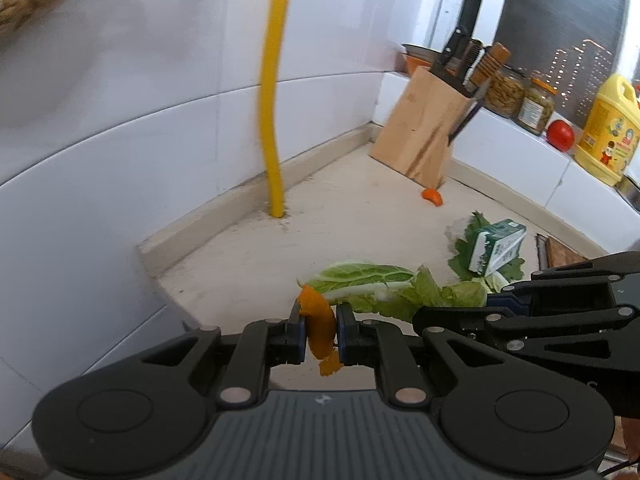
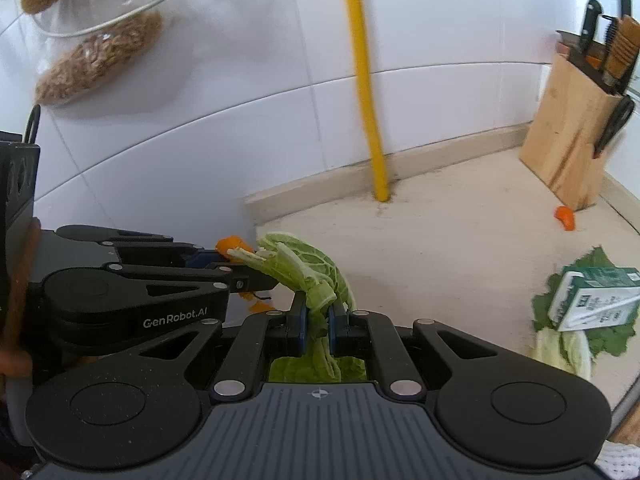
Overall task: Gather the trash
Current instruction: 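Carry carrot in left tool while right tool carries lettuce to the bin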
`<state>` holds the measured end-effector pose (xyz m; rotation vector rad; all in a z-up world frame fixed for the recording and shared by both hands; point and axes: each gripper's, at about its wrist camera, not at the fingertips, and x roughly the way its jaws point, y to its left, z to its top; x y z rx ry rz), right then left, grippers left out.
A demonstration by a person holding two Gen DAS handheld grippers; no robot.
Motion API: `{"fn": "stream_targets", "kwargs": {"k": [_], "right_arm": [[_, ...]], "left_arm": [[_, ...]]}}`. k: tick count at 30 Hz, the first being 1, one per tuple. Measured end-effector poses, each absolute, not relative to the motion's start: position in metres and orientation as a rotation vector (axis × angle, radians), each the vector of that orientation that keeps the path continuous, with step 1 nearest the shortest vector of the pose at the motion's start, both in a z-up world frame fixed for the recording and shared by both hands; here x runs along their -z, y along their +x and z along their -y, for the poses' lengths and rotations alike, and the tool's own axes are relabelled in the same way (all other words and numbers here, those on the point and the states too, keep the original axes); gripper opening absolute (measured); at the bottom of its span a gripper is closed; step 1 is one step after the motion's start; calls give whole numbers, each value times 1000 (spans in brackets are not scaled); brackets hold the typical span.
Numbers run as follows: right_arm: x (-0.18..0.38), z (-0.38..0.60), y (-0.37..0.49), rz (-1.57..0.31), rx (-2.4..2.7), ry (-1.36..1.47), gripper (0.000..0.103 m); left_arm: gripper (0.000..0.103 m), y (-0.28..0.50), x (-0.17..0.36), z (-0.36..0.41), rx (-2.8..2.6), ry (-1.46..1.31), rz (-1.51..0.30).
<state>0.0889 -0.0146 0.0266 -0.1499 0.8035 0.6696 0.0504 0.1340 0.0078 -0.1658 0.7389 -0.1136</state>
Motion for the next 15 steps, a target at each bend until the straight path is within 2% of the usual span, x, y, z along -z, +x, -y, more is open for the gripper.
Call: {"fn": "stream_targets", "kwargs": {"k": [15], "right_arm": [[-22,-20,68,-818,-769,-189,14]], "left_arm": [[10,17,-4,-164,6,-190,-739]]}}
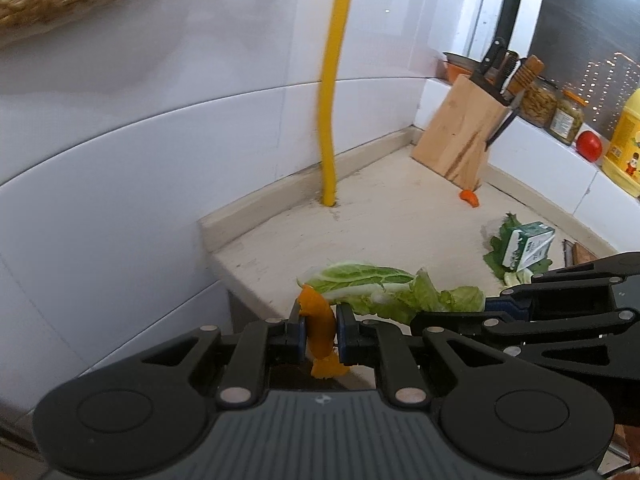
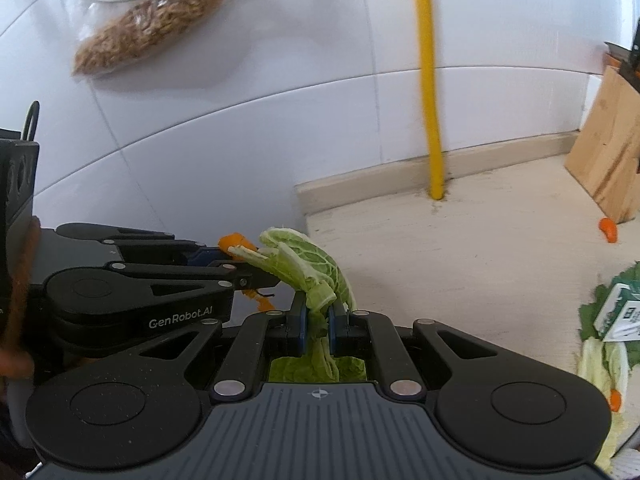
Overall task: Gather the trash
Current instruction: 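Carry carrot in left tool while right tool carries lettuce to the bin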
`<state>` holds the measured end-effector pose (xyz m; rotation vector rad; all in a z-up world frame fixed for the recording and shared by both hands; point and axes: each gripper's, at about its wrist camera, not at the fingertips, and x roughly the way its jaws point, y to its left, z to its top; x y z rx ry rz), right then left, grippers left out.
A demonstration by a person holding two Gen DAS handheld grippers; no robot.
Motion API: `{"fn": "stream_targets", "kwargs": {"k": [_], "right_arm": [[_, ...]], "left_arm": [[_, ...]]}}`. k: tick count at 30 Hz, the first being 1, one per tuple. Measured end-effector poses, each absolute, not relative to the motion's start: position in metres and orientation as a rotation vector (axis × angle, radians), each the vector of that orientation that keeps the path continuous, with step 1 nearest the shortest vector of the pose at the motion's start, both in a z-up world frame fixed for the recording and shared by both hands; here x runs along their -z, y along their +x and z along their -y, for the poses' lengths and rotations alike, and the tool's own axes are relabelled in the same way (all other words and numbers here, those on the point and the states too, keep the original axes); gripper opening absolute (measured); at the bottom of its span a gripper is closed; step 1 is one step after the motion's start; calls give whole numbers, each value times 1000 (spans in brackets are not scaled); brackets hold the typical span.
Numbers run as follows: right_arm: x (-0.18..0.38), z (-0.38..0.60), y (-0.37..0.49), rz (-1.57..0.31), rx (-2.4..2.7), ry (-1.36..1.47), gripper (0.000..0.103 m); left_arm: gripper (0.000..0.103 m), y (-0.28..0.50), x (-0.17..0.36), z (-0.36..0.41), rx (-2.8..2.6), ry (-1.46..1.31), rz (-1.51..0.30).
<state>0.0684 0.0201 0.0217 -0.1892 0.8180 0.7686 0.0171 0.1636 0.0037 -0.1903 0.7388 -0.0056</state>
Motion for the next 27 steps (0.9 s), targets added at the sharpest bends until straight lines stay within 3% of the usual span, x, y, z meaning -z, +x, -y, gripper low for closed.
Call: {"fn": "stream_targets", "kwargs": {"k": [27], "right_arm": [[19,-94,26,-900,-918,-259,14]], "left_arm": [[10,-47,31,-213,-167,-253,-796]]}}
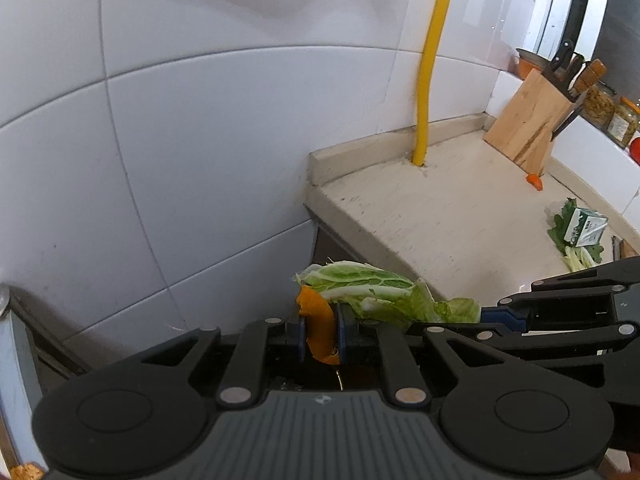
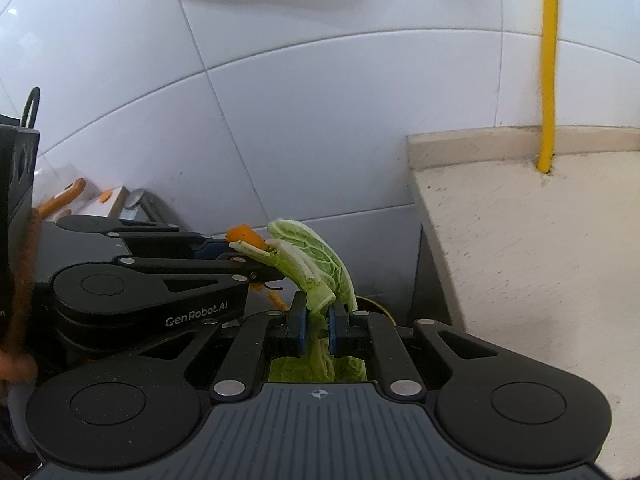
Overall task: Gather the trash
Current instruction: 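Carry carrot in left tool while right tool carries lettuce to the bin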
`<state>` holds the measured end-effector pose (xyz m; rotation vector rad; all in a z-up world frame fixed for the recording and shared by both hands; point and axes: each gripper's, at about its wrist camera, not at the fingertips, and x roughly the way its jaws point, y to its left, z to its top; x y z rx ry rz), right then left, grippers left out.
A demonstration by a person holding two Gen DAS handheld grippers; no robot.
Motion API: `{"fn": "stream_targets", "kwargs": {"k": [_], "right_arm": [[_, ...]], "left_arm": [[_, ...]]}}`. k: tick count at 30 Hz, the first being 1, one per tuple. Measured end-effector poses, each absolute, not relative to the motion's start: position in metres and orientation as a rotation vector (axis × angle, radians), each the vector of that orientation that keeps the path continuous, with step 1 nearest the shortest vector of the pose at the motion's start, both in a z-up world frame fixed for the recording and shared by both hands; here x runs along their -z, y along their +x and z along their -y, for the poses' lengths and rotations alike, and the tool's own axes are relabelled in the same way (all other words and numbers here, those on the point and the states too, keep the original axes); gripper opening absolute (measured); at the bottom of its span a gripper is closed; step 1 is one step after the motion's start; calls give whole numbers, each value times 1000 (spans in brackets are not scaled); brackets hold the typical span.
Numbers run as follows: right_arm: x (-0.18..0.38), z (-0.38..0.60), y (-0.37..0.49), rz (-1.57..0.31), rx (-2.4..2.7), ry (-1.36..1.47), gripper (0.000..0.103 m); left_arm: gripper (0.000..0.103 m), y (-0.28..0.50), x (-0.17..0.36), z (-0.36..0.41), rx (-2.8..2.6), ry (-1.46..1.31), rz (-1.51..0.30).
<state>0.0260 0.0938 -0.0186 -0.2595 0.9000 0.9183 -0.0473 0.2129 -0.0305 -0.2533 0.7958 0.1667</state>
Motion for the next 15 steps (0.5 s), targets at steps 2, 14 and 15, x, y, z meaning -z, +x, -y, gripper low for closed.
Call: {"fn": "stream_targets", "kwargs": {"k": [2,14,15], "right_arm": [[22,-98,26,-907,-916,-264,14],[53,-120,37,-984,-903,-273,14],[55,-122,38,-989,-901,-275,14]], "left_arm": [[10,-47,35,-216,-170,-259,-806],[10,-35,68,-236,-190,-306,-893],[10,-33,71,-238,-192,-310,-901]]}}
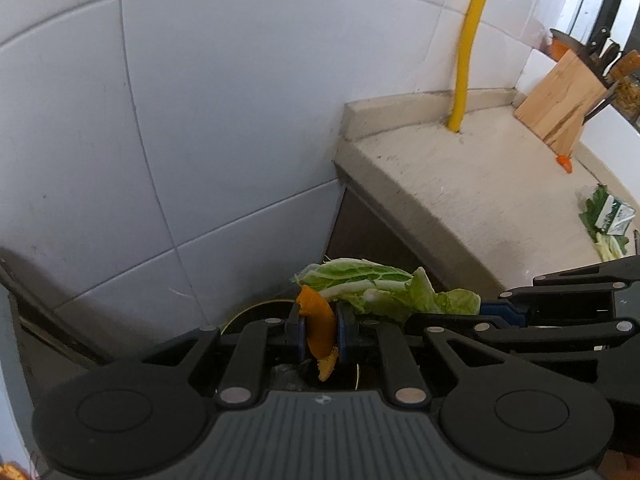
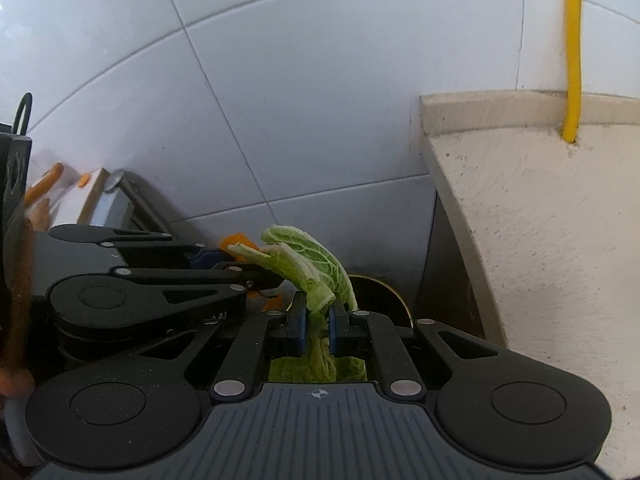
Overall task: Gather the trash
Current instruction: 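Carry carrot in left tool while right tool carries lettuce to the bin, then open both tools over the bin dropping carrot and lettuce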
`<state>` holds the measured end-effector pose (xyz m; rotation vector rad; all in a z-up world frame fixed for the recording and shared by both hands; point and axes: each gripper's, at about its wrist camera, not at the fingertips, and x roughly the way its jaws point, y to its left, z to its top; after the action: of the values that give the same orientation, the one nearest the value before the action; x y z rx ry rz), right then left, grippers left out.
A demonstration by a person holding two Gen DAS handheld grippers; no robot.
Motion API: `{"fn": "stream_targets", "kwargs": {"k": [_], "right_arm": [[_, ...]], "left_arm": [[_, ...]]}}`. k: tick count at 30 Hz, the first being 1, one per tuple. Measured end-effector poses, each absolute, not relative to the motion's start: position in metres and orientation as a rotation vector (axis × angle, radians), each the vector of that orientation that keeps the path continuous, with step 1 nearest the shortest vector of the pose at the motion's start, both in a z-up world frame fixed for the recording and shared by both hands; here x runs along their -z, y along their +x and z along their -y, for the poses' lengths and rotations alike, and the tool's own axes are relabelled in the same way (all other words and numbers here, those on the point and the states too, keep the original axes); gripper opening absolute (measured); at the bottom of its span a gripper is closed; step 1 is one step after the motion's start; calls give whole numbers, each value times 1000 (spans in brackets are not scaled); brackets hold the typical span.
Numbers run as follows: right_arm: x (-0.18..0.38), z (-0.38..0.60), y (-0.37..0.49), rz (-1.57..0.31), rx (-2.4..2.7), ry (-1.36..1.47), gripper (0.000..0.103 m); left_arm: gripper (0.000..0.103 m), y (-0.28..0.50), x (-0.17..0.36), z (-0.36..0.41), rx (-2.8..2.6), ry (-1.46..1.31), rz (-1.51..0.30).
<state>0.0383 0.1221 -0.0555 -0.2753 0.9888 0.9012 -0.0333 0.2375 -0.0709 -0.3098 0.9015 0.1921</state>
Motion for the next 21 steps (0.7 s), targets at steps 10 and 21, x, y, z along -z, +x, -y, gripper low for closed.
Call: {"fn": "stream_targets", "kwargs": {"k": [10,21], "right_arm": [[79,-132,52,-1055,-889,-270,14],[107,-145,68,-1091,-855,-287,14]], "left_arm": [[10,-25,93,-247,-203,-337,-958],[12,-9,119,-259,-246,-358,-1030]]}}
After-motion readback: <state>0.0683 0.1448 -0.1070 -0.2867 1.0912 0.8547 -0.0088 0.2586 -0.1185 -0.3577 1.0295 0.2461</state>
